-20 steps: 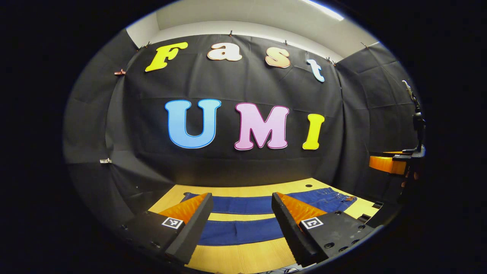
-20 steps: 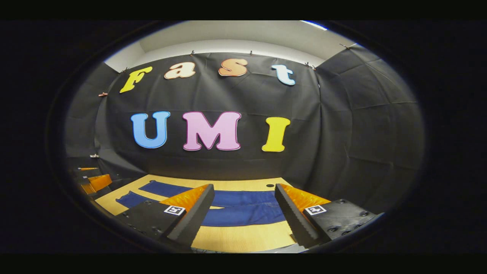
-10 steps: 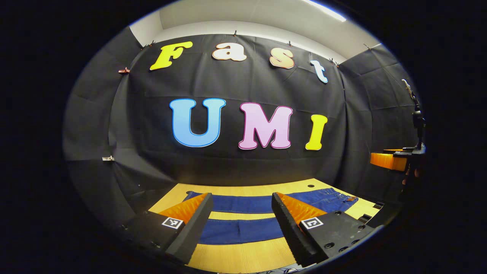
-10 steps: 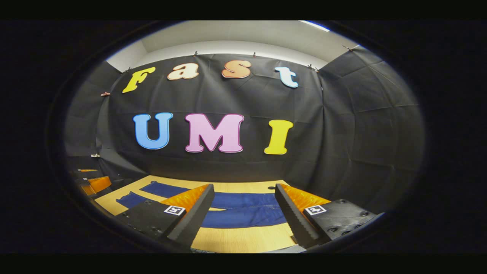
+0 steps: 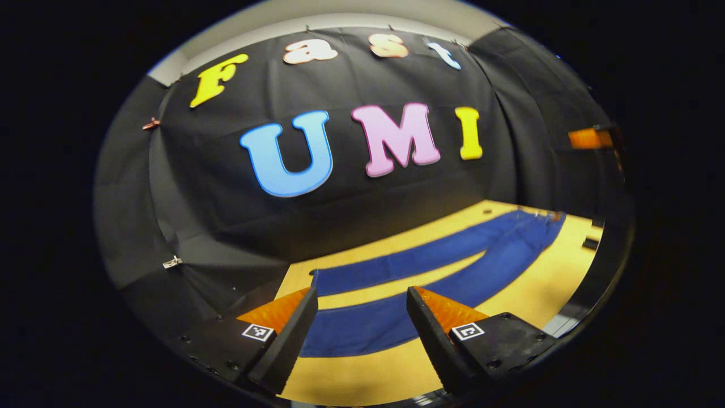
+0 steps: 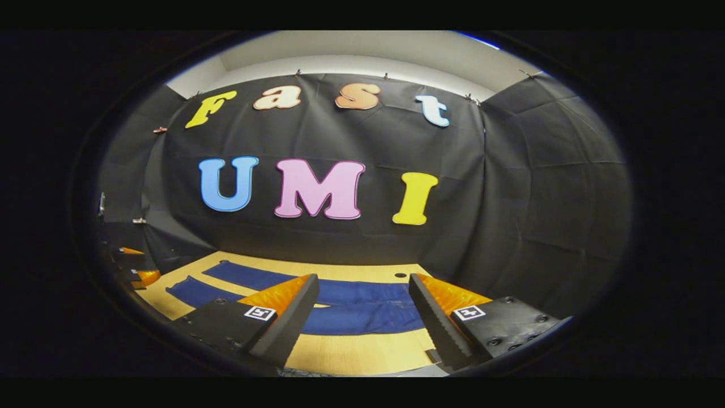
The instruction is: Grasp the waist and the cuffs of the jeans and fold them to make the two legs overlap; first hold the waist and fold one-third of the jeans toward the cuffs, then hold the cuffs and fold the remaining one-third in the same direction to finish folding.
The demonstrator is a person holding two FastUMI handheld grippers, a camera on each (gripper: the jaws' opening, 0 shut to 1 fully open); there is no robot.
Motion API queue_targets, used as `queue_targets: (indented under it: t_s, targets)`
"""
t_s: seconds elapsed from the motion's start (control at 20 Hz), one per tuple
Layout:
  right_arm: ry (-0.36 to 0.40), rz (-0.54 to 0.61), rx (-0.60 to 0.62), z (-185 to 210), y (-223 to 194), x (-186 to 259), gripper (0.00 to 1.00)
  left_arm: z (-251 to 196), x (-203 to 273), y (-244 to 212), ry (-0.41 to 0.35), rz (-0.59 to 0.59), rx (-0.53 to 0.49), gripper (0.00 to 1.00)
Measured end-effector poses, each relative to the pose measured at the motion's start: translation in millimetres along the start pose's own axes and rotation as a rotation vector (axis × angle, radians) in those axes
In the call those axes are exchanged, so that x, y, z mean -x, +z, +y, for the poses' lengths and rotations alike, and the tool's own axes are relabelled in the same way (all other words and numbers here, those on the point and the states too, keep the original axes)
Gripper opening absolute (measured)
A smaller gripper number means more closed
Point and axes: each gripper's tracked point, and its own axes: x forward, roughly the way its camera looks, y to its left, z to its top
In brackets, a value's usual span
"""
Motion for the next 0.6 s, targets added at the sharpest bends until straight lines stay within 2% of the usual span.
queue_targets:
  t_s: [0.05, 0.2, 0.4, 0.6]
  targets:
    - [-0.004, 0.006, -0.007, -1, 0, -1, 0.98, 12, -5, -16, -0.013, 0.036, -0.047, 0.98]
    - [-0.019, 0.030, 0.002, -4, -9, -6, 0.95, 42, -26, -73, -0.065, 0.165, -0.195, 0.98]
    - [-0.031, 0.063, 0.033, -4, -19, -10, 0.97, 64, -55, -142, -0.196, 0.326, -0.456, 0.98]
    - [-0.041, 0.118, 0.064, -4, -37, -17, 0.95, 84, -87, -202, -0.274, 0.486, -0.582, 0.98]
